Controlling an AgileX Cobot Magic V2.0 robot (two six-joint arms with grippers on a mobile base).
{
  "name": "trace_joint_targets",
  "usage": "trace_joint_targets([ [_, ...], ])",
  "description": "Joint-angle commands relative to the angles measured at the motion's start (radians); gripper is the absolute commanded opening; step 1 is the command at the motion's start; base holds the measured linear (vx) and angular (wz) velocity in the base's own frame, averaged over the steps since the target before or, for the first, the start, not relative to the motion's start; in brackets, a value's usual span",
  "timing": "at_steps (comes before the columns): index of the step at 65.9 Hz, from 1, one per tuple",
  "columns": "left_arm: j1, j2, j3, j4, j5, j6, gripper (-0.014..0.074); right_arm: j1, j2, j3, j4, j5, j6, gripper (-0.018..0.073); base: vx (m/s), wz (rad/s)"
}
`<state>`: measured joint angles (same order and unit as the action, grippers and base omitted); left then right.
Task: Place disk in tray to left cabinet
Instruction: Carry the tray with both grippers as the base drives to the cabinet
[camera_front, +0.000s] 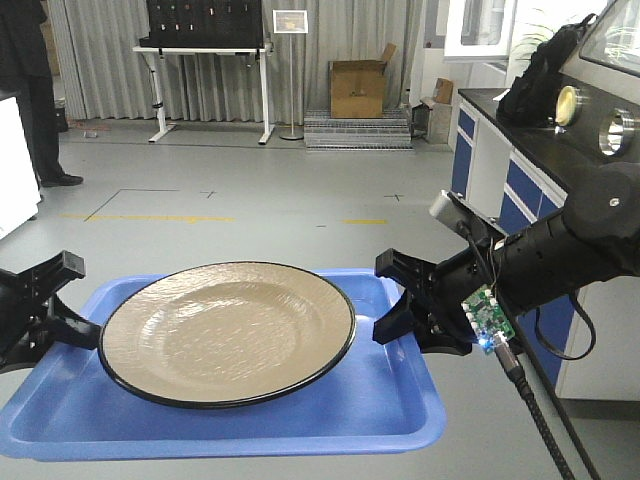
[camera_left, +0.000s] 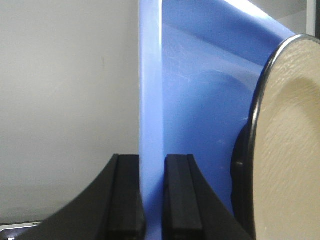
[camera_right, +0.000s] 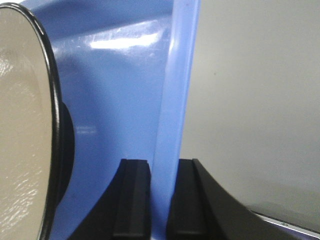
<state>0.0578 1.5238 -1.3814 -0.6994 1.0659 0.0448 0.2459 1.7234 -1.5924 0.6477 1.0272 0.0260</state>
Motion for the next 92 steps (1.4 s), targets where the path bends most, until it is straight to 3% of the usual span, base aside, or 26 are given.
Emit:
trace_joint_targets([
  [1, -0.038, -0.044, -0.037, -0.228, 0.033, -0.011, 0.0, 0.032, -0.059, -0.043, 0.235, -0.014, -0.005, -0.0004, 0.42, 0.0],
  [92, -0.038, -0.044, -0.037, -0.228, 0.032, -0.011, 0.0, 0.032, -0.059, -0.043, 0.236, -0.01, -0.005, -0.0004, 0.55, 0.03],
])
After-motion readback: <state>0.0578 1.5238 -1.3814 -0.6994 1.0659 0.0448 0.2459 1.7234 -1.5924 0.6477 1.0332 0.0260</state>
